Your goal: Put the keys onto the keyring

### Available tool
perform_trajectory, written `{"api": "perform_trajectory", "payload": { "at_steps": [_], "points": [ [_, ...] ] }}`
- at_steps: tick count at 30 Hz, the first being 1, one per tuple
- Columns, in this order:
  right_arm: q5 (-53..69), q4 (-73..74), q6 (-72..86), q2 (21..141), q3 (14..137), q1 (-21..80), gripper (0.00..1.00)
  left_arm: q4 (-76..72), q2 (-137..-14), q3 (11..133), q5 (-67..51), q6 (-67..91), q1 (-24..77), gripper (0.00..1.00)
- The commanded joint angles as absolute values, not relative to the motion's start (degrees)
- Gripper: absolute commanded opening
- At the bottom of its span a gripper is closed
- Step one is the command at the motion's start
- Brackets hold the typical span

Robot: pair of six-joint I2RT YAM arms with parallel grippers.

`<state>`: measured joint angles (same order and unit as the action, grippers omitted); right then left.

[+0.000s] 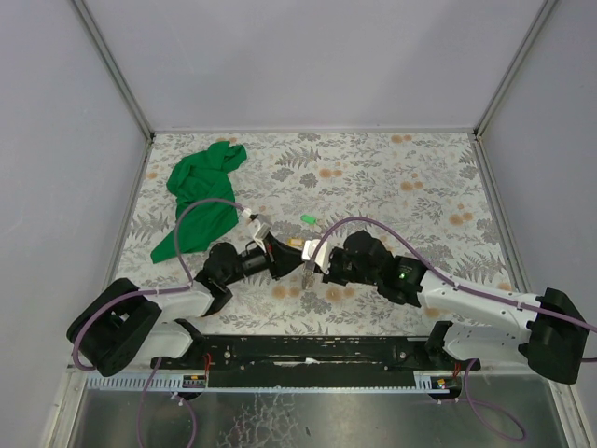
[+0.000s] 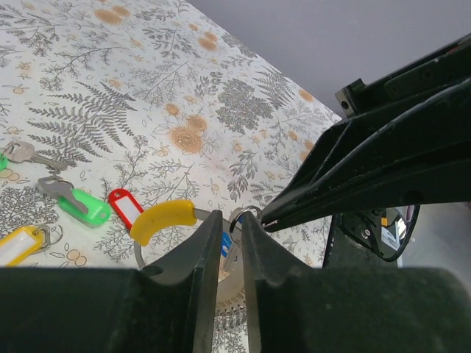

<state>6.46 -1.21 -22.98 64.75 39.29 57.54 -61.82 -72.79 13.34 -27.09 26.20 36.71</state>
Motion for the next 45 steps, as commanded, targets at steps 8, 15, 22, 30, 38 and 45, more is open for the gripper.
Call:
{"api": "perform_trajectory", "payload": {
  "at_steps": [8,15,22,30,38,45],
  "points": [
    [6.05,6.07,-26.63,64.91,45.86,58.46,0.00,-52.18,-70.40,16.32,-36.08,9.70,35.53,0.24],
    [6.37,8.22,-27.43,64.85,47.23,58.45,0.00,-47.08,-67.48,17.95,-41.30,0.98,33.45,0.28],
    [7.11,10.22,-28.20,65.65,48.93,58.45,0.00,-42.87,-67.33,21.07,-48.70,-6.70,33.35,0.30],
    [7.39,10.37,-28.20,66.02,49.22,58.51,0.00,-39.63,-67.72,22.61,-53.22,-8.33,33.40,0.30],
    [7.68,10.38,-28.30,65.65,49.52,58.45,0.00,-40.59,-67.41,22.41,-52.13,-5.11,33.67,0.30],
    [8.44,10.37,-28.24,66.00,49.75,58.45,0.00,-38.62,-71.02,25.96,-52.28,-4.69,33.66,0.30]
  ]
}}
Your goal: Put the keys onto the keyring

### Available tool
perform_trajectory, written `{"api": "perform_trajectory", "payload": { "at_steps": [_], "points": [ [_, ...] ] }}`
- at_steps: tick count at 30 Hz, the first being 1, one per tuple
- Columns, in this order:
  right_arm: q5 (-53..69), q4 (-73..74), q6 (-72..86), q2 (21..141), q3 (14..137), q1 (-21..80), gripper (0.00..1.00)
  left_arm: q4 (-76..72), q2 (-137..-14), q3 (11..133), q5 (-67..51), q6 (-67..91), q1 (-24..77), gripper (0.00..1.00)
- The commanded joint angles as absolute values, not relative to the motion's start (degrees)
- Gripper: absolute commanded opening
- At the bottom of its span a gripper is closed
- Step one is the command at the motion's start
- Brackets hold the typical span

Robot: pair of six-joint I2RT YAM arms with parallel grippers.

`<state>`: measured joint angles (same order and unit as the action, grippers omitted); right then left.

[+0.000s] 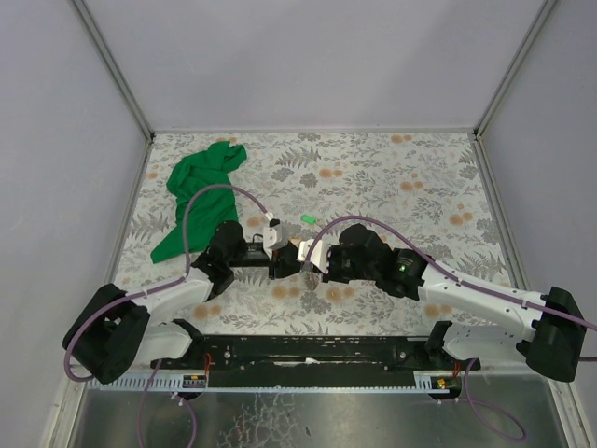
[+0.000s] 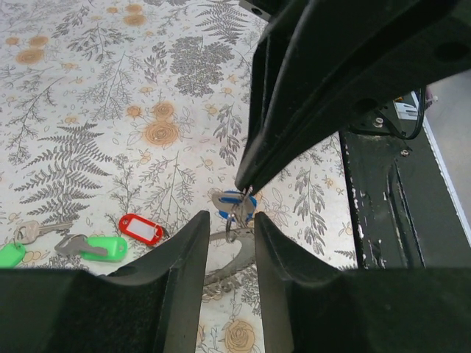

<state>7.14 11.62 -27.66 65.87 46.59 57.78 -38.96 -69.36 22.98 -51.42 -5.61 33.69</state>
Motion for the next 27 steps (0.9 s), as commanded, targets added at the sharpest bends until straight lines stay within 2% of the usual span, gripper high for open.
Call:
{"api": "perform_trajectory", "payload": {
  "at_steps": [1,12,15,18,23,27],
  "points": [
    [8.50,10.37,-28.23,66.01,49.68,58.55,0.00,-38.61,-71.41,26.42,-52.72,-4.48,33.66,0.30],
    [8.04,10.06,-28.08,65.48,49.22,58.53,0.00,-35.01,-73.43,27.38,-54.00,-5.81,33.75,0.28],
    [8.09,10.06,-28.02,65.39,49.15,58.54,0.00,-34.89,-73.68,27.80,-54.64,-5.58,33.75,0.25],
    [8.10,10.09,-27.91,65.43,49.20,58.46,0.00,-35.20,-73.68,27.95,-54.95,-5.16,33.73,0.19],
    [7.45,10.55,-27.31,64.62,48.61,58.54,0.00,-36.86,-72.77,27.18,-51.18,-1.93,33.71,0.00],
    [6.59,10.05,-26.07,62.91,46.92,58.52,0.00,-40.84,-71.83,24.33,-45.78,3.23,33.75,0.00]
  ]
}}
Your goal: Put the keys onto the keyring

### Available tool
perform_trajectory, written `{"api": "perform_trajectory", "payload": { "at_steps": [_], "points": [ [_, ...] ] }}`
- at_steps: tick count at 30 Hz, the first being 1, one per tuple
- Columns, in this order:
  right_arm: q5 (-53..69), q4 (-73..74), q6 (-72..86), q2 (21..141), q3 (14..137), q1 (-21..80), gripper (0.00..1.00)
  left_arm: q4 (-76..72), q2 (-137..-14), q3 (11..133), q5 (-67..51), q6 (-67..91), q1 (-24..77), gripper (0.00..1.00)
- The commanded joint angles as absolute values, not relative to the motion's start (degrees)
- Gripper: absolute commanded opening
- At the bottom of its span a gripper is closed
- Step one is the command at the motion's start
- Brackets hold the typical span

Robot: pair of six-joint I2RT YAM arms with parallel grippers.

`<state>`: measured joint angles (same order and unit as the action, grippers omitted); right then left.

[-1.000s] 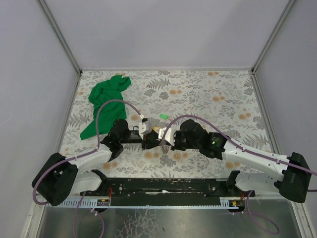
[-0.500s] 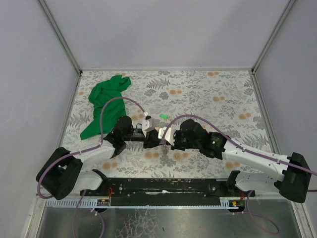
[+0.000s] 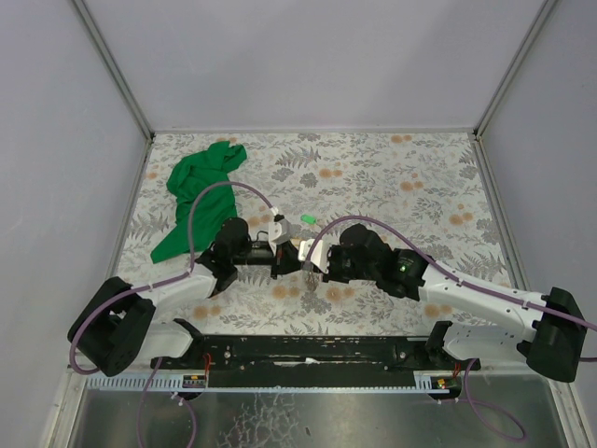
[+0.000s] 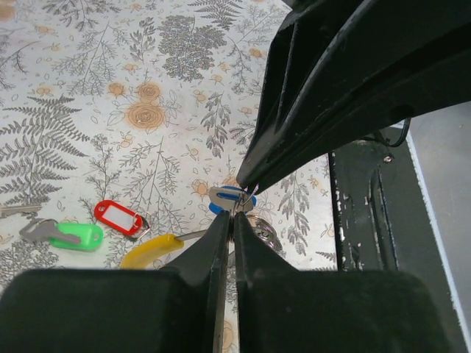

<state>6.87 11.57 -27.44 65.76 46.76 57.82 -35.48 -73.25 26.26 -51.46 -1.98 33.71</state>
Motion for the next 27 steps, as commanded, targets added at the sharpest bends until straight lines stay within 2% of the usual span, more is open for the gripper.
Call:
{"api": "perform_trajectory", "payload": {
  "at_steps": [1,10,27],
  "points": [
    [6.33,9.88,-25.81,62.52,46.43,58.53,0.00,-42.47,-71.63,23.61,-44.97,4.80,33.75,0.00],
    [6.06,8.17,-23.88,61.26,43.11,58.57,0.00,-52.09,-70.26,19.41,-35.87,15.82,33.75,0.00],
    [6.56,2.58,-22.72,63.00,41.35,60.62,0.00,-63.83,-69.98,14.63,-23.09,26.59,35.63,0.00]
  ]
}}
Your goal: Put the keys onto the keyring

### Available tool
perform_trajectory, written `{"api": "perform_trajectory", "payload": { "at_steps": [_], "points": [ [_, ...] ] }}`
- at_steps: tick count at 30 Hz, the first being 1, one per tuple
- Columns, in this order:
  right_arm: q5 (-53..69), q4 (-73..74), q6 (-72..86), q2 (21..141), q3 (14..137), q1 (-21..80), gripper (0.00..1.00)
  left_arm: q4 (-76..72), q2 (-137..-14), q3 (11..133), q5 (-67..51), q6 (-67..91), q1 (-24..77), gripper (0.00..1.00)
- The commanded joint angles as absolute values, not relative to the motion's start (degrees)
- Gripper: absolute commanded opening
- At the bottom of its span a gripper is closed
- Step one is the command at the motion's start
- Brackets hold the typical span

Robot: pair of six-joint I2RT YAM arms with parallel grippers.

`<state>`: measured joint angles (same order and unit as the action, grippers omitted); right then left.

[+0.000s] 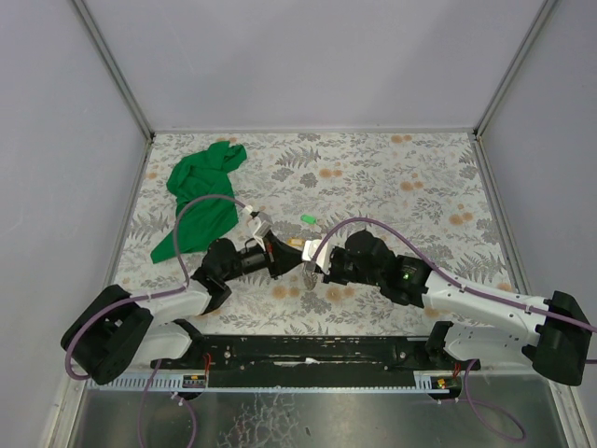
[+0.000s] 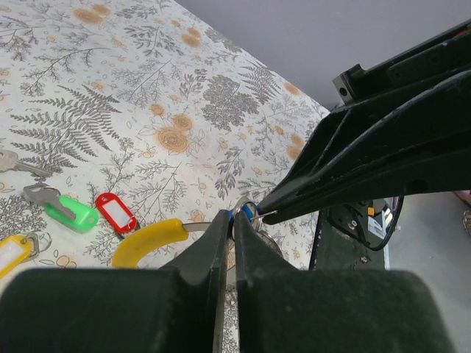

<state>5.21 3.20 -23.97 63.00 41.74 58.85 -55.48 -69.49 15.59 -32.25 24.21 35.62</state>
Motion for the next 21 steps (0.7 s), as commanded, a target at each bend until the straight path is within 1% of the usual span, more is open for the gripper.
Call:
{"api": "perform_trajectory", "payload": {
  "at_steps": [1,15,20,21],
  "points": [
    [6.60,2.34,-22.74,63.13,41.40,60.71,0.00,-65.58,-70.23,14.19,-21.86,27.55,35.86,0.00],
    [6.12,1.09,-23.74,66.21,42.70,61.50,0.00,-74.25,-71.59,10.05,-6.77,35.70,40.83,0.00],
    [3.82,1.81,-24.71,65.54,43.35,61.53,0.00,-74.66,-71.78,8.82,-5.55,36.15,41.25,0.00],
    [3.18,2.00,-24.92,65.04,43.41,61.52,0.00,-74.43,-71.76,8.53,-5.89,35.95,41.26,0.01]
  ]
}}
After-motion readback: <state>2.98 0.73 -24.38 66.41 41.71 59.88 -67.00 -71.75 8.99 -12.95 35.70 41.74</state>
